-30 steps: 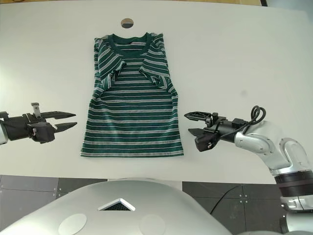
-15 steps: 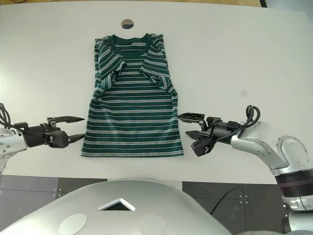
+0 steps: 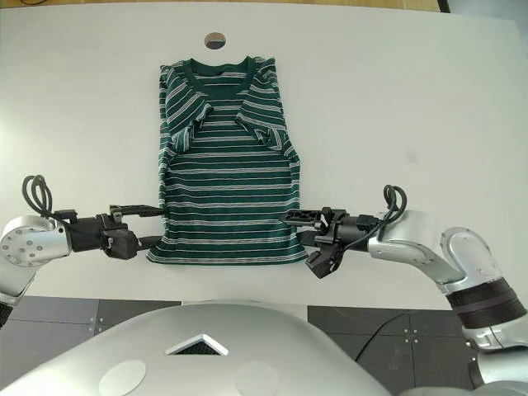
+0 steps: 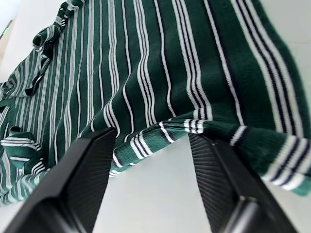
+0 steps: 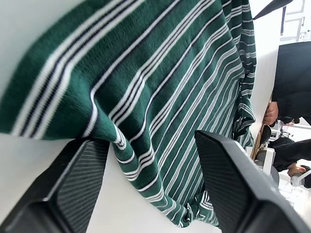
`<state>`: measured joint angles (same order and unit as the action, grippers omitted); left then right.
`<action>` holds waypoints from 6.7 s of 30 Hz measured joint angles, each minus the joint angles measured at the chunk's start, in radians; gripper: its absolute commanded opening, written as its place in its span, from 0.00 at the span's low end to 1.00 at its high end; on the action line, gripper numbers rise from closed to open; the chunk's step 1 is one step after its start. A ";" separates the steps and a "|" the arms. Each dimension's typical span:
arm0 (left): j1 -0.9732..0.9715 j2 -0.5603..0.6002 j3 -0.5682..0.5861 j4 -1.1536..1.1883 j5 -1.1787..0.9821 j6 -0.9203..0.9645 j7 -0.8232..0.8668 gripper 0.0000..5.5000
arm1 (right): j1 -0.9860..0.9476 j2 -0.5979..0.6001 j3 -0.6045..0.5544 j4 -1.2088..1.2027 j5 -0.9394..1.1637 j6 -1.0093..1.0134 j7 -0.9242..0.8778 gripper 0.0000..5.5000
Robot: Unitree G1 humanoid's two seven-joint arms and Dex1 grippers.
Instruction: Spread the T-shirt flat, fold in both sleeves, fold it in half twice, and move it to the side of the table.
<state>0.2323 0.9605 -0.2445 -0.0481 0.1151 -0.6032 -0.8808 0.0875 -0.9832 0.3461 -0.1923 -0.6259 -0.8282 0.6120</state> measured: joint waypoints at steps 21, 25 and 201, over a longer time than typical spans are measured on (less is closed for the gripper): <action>-0.125 0.092 -0.096 -0.085 0.084 0.057 -0.169 0.02 | -0.028 0.003 0.106 0.015 0.121 0.090 0.117 0.02; -0.090 0.109 -0.094 -0.089 -0.022 0.100 -0.210 0.02 | 0.072 -0.028 0.112 -0.087 0.373 0.249 0.248 0.02; -0.052 -0.080 -0.104 -0.152 0.172 0.084 0.032 0.47 | 0.098 0.028 -0.056 -0.141 0.021 0.044 0.133 0.54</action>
<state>0.1803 0.8808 -0.3488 -0.1998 0.2867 -0.5192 -0.8484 0.1856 -0.9556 0.2903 -0.3330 -0.6047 -0.7843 0.7453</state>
